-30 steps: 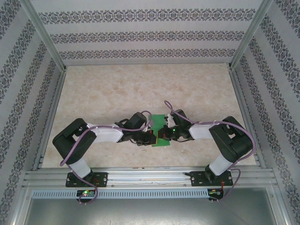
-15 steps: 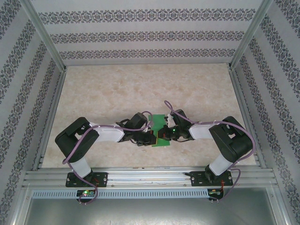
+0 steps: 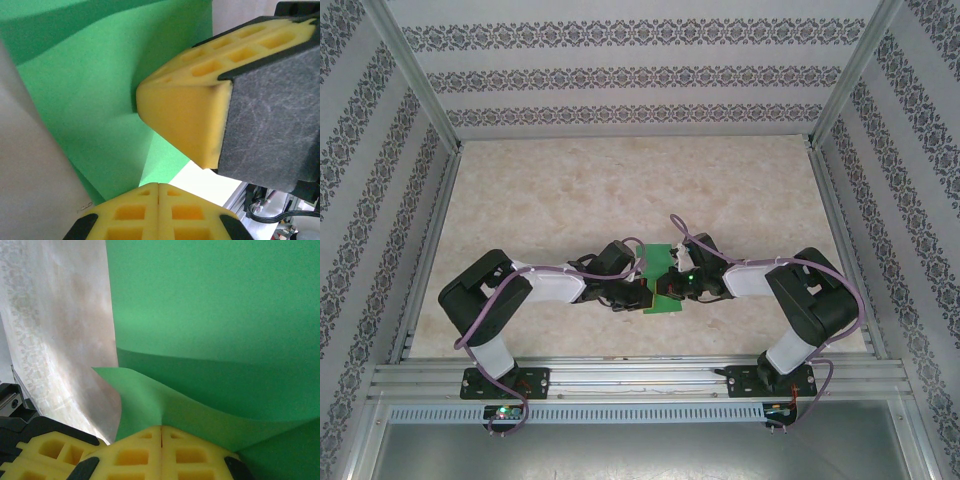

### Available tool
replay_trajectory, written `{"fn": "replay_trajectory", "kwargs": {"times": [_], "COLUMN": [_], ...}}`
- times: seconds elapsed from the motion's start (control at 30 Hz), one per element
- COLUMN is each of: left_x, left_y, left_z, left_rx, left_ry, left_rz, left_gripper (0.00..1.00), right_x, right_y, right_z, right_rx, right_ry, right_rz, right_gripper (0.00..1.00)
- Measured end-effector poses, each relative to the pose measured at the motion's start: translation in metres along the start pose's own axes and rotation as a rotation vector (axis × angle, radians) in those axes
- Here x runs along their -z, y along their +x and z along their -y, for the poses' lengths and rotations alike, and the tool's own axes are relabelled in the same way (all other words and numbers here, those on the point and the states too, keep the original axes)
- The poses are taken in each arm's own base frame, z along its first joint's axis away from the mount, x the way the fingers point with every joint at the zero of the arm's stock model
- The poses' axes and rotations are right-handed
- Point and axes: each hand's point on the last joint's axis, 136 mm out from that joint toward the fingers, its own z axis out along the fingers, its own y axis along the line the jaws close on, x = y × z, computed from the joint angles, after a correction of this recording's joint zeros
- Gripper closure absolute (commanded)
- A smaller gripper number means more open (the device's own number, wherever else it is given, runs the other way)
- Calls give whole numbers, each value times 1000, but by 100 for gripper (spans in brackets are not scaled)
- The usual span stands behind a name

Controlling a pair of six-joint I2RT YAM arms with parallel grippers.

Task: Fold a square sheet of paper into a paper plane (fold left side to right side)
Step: Fold the triangle a second time at the center of the table.

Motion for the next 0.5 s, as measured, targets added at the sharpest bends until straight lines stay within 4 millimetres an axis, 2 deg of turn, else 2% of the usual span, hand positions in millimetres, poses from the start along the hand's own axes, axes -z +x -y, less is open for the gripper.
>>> {"fn": "replay_trajectory", "kwargs": {"times": [0.5], "left_x": [0], "left_y": [4], "left_z": [-11], "left_rx": [13], "left_ry": [-46], "left_rz": [-11], "left_gripper": [99], "right_x": [-1], "right_y": [0], "right_z": [0], "right_rx": [3], "right_ry": [-3], "right_rz": [-5], "right_gripper": [100]}}
